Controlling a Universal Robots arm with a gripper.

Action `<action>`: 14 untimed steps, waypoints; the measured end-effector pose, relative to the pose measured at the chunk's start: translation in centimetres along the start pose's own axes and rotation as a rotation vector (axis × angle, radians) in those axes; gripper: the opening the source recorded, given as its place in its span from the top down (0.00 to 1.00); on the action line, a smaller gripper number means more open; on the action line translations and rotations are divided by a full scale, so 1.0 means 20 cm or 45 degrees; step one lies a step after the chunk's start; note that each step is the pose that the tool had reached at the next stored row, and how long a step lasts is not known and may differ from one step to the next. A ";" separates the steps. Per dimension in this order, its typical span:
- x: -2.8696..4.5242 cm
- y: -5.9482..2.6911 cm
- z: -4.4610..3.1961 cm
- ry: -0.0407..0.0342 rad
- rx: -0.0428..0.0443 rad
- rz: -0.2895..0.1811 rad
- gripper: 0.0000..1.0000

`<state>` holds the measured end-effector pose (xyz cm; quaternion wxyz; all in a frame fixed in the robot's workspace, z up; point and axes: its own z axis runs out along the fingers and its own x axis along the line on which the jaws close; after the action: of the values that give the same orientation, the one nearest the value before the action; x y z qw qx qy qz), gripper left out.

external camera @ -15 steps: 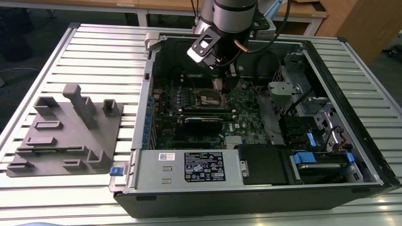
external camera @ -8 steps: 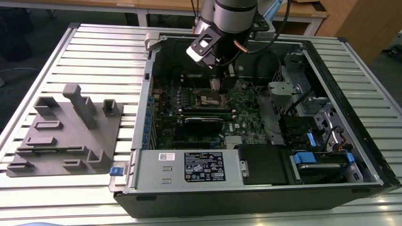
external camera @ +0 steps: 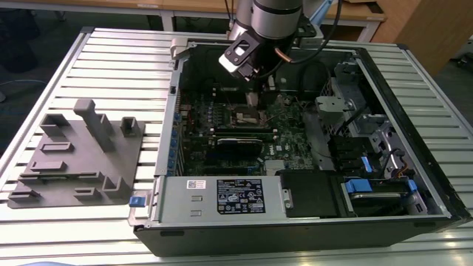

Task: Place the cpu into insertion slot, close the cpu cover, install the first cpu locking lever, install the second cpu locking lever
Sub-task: 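Place the cpu into insertion slot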

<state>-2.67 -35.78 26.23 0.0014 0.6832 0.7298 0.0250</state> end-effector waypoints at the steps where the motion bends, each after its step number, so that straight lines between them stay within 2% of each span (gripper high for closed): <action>1: 0.000 -0.002 0.000 0.0069 0.000 0.000 0.46; 3: 0.000 -0.003 0.002 0.0122 -0.001 0.000 0.46; 9: 0.000 -0.004 0.017 0.0105 -0.002 0.044 0.46; 14: 0.000 -0.005 0.023 0.0105 -0.003 0.047 0.46</action>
<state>-2.74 -35.78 25.77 -0.0014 0.6966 0.7169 0.0286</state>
